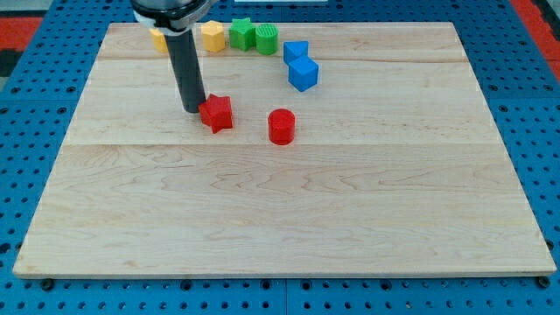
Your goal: Push both red circle red star to the center side of the board
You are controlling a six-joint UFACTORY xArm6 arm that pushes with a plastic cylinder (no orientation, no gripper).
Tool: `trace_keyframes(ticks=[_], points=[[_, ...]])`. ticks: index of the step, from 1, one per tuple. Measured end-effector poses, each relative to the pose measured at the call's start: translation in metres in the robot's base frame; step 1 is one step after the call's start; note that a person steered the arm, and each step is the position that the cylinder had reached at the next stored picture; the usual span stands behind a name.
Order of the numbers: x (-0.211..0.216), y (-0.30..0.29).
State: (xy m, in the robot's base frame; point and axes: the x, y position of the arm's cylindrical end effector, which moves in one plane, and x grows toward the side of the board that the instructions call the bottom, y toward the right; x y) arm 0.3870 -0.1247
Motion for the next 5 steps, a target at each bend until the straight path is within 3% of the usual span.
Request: trace_keyframes(ticks=[2,3,5], points=[[0.019,0.083],[0.016,0.093],[-0.04,0.081]])
